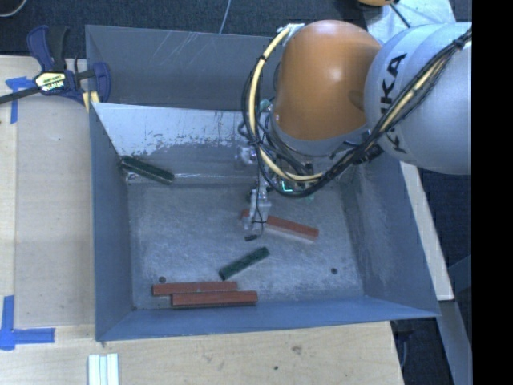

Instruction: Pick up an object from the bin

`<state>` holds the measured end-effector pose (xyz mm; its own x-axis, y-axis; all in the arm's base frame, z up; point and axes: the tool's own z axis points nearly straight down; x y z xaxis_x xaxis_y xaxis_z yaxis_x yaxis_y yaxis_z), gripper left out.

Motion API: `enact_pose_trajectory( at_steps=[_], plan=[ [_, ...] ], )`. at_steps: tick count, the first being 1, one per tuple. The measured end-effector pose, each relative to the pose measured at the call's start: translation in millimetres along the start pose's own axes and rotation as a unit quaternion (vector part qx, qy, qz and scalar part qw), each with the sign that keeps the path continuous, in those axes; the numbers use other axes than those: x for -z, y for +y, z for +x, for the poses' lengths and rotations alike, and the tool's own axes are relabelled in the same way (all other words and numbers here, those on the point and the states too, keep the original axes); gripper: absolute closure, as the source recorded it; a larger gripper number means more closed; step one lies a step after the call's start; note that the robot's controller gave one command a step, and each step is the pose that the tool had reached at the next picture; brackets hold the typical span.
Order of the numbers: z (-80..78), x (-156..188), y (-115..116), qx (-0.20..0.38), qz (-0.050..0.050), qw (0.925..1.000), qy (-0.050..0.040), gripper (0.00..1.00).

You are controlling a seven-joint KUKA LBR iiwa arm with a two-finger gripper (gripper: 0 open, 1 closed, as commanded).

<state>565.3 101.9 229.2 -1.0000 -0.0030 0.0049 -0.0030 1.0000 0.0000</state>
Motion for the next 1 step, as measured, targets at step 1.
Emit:
enact_pose_trajectory(
  at_steps=[1],
  plan=[
    [-1.5, 4.7, -0.4, -0.001, -0.001, 1.0000, -0.0041, 0.00]
  ],
)
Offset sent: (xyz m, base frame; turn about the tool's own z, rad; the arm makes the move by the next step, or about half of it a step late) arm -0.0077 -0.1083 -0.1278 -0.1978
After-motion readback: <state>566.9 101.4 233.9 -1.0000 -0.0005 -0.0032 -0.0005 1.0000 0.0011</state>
